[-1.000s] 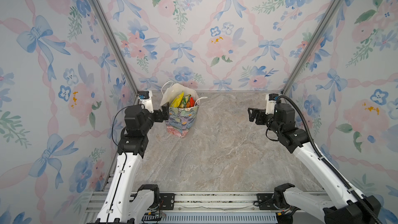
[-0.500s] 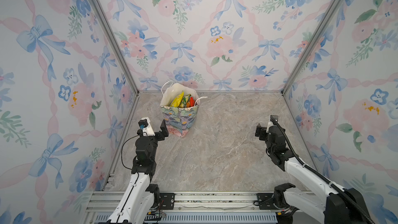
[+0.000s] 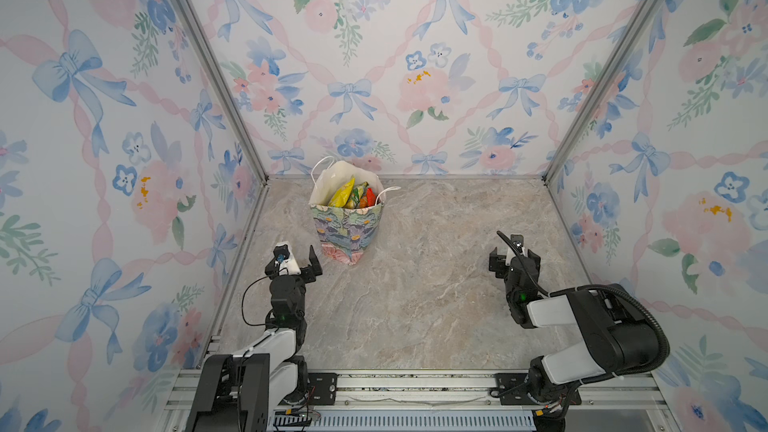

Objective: Place the snacks into the paper bag

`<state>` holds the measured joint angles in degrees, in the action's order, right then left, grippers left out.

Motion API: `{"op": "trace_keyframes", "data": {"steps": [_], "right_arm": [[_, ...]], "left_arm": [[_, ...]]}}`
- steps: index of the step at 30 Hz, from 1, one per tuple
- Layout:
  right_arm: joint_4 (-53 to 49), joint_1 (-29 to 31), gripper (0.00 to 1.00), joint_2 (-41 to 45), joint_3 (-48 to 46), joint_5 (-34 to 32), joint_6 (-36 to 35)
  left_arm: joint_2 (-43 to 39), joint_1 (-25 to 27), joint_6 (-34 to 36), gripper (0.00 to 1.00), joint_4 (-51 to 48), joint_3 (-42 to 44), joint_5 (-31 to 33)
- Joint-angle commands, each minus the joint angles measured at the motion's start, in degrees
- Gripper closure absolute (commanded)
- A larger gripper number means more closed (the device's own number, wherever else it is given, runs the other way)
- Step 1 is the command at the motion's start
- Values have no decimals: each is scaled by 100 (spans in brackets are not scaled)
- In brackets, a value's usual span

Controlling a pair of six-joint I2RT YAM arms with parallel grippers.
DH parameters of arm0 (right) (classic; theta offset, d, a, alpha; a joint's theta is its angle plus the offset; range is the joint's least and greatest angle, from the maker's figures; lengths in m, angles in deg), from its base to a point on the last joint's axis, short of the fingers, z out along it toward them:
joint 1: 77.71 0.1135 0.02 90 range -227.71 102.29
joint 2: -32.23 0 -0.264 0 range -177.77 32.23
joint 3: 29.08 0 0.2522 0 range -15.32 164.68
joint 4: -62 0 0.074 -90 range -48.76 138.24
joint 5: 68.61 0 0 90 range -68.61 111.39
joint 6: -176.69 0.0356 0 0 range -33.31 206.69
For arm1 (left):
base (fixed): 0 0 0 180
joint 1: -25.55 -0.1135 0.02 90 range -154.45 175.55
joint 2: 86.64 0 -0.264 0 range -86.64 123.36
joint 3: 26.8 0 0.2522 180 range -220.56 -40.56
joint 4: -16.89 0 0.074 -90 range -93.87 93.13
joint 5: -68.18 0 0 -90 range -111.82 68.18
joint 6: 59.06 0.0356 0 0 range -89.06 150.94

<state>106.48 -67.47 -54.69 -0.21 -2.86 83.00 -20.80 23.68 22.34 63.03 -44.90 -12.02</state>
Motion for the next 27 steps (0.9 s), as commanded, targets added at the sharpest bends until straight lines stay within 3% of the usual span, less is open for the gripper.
{"op": "trace_keyframes", "data": {"steps": [1, 4, 10, 13, 27], "right_arm": [[635, -272, 3, -313, 181, 826, 77], [56, -258, 4, -122, 309, 1003, 3], [503, -247, 3, -290, 222, 882, 29], [163, -302, 4, -273, 400, 876, 107], [121, -361, 3, -251, 391, 1223, 64]], "left_arm": [[536, -97, 99, 4, 989, 65, -322], [1050, -97, 130, 4, 1357, 9, -466], [1897, -60, 218, 4, 1541, -294, -651], [2235, -51, 233, 4, 1782, -367, -697], [2223, 143, 393, 5, 1210, -651, -447]]}}
